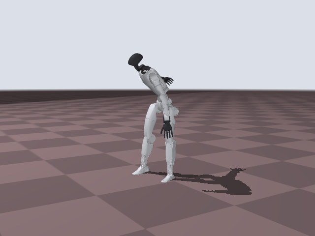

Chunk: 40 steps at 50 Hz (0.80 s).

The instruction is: In place motions

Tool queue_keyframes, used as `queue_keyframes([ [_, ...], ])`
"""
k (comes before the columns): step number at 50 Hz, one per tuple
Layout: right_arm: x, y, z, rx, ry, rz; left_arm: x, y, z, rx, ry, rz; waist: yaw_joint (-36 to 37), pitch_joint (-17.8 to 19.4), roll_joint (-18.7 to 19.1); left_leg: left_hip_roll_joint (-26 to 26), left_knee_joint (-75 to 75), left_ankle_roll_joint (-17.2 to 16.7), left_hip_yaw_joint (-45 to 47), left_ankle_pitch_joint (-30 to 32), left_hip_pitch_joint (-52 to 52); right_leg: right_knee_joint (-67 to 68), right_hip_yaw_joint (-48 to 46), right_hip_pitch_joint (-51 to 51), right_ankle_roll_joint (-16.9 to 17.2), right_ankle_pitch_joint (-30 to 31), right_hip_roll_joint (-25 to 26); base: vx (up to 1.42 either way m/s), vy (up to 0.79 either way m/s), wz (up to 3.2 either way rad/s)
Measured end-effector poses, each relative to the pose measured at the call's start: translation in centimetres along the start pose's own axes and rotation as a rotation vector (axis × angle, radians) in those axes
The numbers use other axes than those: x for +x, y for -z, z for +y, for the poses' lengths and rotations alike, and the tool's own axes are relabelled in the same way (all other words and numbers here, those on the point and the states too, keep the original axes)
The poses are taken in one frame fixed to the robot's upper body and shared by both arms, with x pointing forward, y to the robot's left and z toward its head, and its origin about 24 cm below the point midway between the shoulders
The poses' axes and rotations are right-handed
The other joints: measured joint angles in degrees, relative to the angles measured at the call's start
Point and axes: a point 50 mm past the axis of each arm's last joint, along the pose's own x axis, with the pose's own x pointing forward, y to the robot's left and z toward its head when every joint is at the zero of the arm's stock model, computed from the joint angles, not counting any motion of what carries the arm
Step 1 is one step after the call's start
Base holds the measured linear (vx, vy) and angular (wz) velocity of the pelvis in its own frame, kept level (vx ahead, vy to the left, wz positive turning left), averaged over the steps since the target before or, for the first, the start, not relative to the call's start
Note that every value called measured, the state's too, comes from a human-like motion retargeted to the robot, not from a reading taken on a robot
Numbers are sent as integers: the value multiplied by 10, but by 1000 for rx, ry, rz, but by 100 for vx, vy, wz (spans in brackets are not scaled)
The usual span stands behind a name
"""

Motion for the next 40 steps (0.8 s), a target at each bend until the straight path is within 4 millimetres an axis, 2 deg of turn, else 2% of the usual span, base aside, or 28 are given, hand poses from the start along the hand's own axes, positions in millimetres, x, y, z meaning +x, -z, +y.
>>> queue_keyframes([
  [3, 2, 6, -11, 103, 20, 11, 4, -23, 26, -12, -102, -76, -44, 0, 10, 21, 7, -2, 1, 13, -91, -5, 11, -88, 2, 16, 22, -36, 16, -65],
  [5, 2, 12, -16, 168, 32, 34, 5, -31, 42, 16, -173, -86, -88, 0, 6, 23, 3, -5, -5, 21, -135, -9, 6, -136, 4, 28, 27, -22, 21, -38],
  [8, 2, 10, -20, 254, 29, 41, 6, -31, 65, 129, -193, -10, -148, 0, -39, 25, -8, -12, 18, 32, -169, -18, 19, -185, 16, 46, 28, -14, 19, -73],
  [13, 2, 14, -25, 362, 81, 62, 8, -48, 79, 231, -240, 14, -224, 0, -71, 27, -18, -15, 32, 38, -234, -23, 39, -264, 18, 65, 43, -6, 16, -48],
  [18, -3, -14, -23, 340, 168, -26, 7, -68, 97, 112, -277, 33, -290, 0, -125, 30, -17, -13, 51, 32, -280, -25, 50, -324, 25, 74, 53, 0, 13, -52],
  [23, -11, -49, -23, 362, 255, -123, 2, -83, 127, 49, -303, 37, -342, 0, -187, 23, -20, -8, 71, 24, -301, -24, 67, -359, 27, 79, 60, 2, 12, -36],
  [25, -13, -50, -25, 394, 292, -119, 2, -90, 128, 35, -299, 16, -347, 0, -197, 21, -21, -8, 73, 23, -308, -22, 73, -368, 24, 80, 62, -1, 8, -3],
  [29, -12, -39, -35, 434, 419, -103, 7, -98, 102, 38, -243, -22, -322, 0, -177, 22, -20, -11, 70, 26, -322, -18, 75, -375, 16, 79, 61, -1, 6, 16],
  [32, -14, -35, -28, 328, 519, -108, 9, -87, 79, 33, -209, -25, -293, 0, -149, 23, -19, -12, 65, 29, -325, -19, 67, -367, 13, 77, 58, 1, 4, 31],
  [35, -16, -39, -4, 150, 486, -137, 9, -60, 50, 39, -165, -18, -262, 0, -119, 24, -17, -15, 54, 34, -316, -22, 58, -344, 12, 74, 52, 3, 4, 46],
  [37, -17, -42, 8, 69, 452, -144, 5, -26, 27, 69, -140, 45, -238, 0, -93, 24, -16, -16, 47, 37, -305, -22, 49, -324, 9, 69, 48, 0, 1, 62],
  [40, -21, -50, 15, -1, 457, -153, -13, 46, 3, 169, -103, 232, -200, 0, -53, 17, -12, -14, 29, 39, -281, -20, 32, -284, 4, 60, 40, -3, -2, 74],
])
